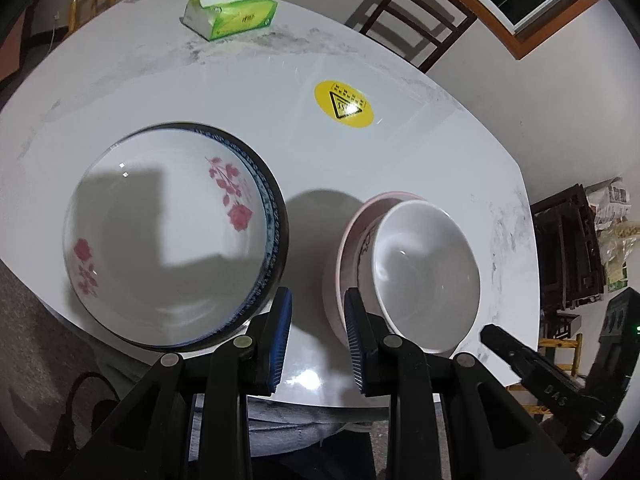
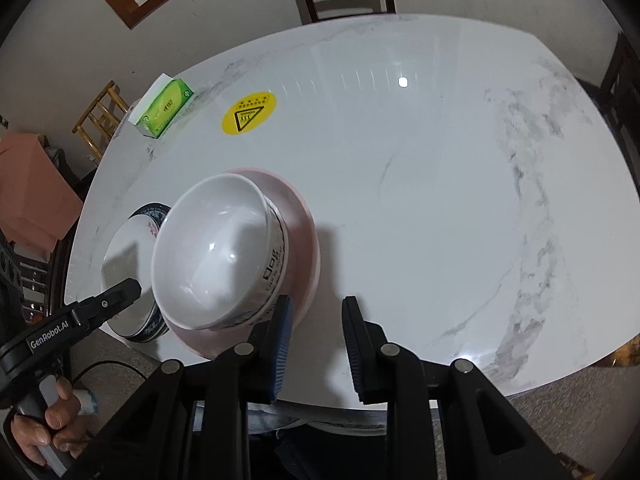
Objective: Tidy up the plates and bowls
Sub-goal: 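Open both grippers and close them on the pink bowl rim, then lift the nested pink bowl and carry it over the plate stack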
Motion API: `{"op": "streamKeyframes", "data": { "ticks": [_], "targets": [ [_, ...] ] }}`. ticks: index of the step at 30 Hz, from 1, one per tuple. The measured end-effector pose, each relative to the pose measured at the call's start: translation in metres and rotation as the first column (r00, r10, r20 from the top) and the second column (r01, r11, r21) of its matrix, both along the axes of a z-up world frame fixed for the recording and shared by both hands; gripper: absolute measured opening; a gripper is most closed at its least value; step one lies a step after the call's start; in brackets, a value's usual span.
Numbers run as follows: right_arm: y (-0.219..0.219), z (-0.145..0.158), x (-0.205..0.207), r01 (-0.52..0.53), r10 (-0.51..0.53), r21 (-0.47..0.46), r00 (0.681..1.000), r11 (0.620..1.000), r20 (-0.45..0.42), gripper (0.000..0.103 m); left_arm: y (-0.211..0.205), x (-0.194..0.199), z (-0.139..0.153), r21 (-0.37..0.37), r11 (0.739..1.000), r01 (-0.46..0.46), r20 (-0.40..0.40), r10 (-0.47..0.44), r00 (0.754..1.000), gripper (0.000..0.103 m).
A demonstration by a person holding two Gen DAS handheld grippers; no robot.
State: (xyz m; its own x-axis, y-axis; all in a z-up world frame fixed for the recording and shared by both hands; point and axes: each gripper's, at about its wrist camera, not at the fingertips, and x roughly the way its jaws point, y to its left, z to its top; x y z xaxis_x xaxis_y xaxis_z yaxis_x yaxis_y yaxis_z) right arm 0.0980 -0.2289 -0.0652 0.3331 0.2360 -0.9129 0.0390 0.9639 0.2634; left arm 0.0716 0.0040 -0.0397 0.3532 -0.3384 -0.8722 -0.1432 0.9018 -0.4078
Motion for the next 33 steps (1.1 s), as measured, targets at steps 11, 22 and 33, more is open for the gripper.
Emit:
{"op": "streamKeyframes", "data": {
  "ticks": [11, 22, 33],
  "targets": [
    [0.009, -0.015, 0.010, -0.003, 0.003, -0.020, 1.000, 1.000, -0.027, 0.026, -0.006, 0.009, -0.014, 0.023, 1.000, -0.007, -0.024, 0.008, 1.000, 0.022],
    [0.016, -0.026, 0.016, -0.014, 0.012, -0.037, 0.999, 0.999, -0.053, 0.026, -0.012, 0.018, -0.022, 0.019, 1.000, 0.016, -0.040, -0.015, 0.999, 0.022],
    [0.019, -0.033, 0.022, -0.011, 0.008, -0.057, 0.998, 0.998, -0.055, 0.026, -0.018, 0.023, -0.037, 0.033, 0.999, 0.025, -0.060, -0.023, 0.998, 0.023]
  ]
}}
